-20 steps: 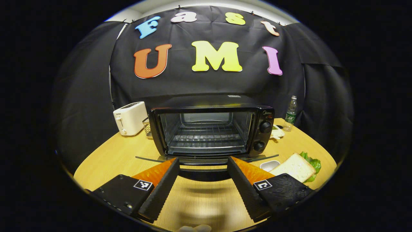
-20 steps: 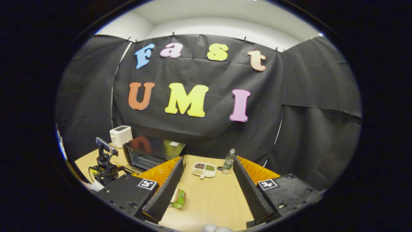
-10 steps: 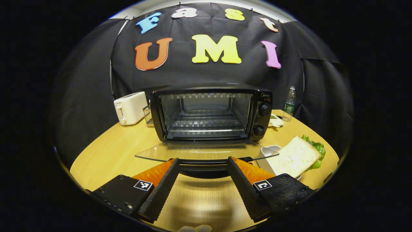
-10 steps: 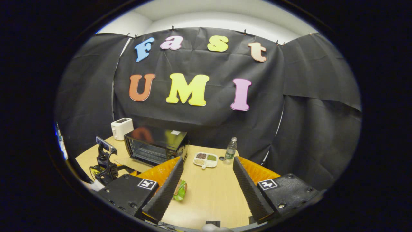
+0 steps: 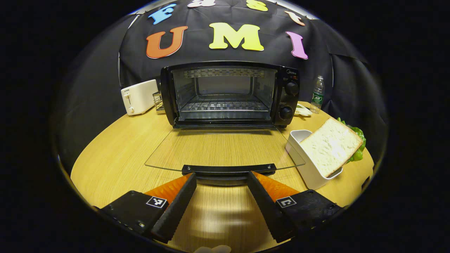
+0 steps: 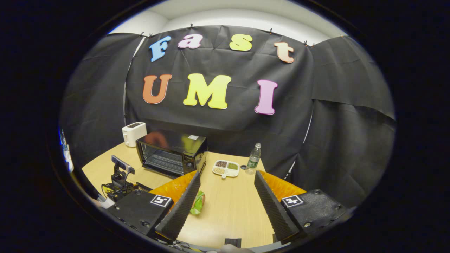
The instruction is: Open the electric oven with the left hand, put the food in, and close the electric oven.
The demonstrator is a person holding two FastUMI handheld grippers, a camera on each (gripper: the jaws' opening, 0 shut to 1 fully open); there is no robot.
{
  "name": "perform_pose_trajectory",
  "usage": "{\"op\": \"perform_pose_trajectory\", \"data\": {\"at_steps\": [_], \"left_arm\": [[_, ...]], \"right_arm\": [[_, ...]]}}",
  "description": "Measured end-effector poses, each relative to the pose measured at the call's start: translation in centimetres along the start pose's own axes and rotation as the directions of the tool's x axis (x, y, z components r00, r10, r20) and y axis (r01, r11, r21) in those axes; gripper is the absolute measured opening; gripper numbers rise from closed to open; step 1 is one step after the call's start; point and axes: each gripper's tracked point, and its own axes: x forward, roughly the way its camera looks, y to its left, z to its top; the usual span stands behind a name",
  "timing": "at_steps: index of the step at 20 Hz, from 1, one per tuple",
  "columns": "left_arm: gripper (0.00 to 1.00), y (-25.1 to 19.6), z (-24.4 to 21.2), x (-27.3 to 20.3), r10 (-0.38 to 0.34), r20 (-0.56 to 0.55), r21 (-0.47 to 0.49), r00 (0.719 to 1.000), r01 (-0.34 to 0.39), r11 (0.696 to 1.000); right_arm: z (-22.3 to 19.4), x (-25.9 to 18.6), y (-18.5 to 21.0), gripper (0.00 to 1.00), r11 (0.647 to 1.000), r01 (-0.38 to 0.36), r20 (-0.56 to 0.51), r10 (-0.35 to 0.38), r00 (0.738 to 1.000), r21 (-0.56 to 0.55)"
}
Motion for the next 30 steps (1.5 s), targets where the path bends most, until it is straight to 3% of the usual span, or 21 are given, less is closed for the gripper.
{"op": "perform_pose_trajectory", "data": {"at_steps": [2, 7, 12, 16, 24, 30], "left_arm": [[0.97, 0.4, -0.5, 0.1, 0.003, -0.024, -0.016, 1.0, -0.004, 1.0], [0.96, 1.8, 2.8, -2.1, 0.029, 0.053, 0.003, 0.998, -0.03, 1.0], [0.96, 3.2, 9.4, -8.1, 0.038, 0.178, 0.011, 0.983, -0.041, 0.999], [0.96, 5.0, 15.9, -14.4, 0.065, 0.298, 0.006, 0.952, -0.07, 0.998], [0.96, 6.2, 24.8, -25.5, 0.076, 0.474, -0.016, 0.877, -0.078, 0.997], [0.96, 6.8, 26.2, -28.6, 0.082, 0.505, -0.04, 0.859, -0.072, 0.997]], "right_arm": [[-0.1, 0.1, 0.0, 0.97, 1.0, -0.001, -0.003, 0.001, 1.0, 0.005], [1.0, 0.2, 0.1, 0.96, 1.0, -0.011, 0.019, 0.011, 1.0, 0.025], [2.1, 0.7, 1.0, 0.96, 0.999, -0.031, 0.049, 0.029, 0.998, 0.027], [1.5, 1.2, 2.5, 0.96, 0.998, -0.061, 0.044, 0.06, 0.997, 0.029], [-7.1, 3.1, 5.7, 0.99, 0.994, -0.106, -0.117, 0.11, 0.987, 0.04], [-14.2, 6.0, 7.6, 0.97, 0.978, -0.126, -0.262, 0.166, 0.951, 0.164]]}}
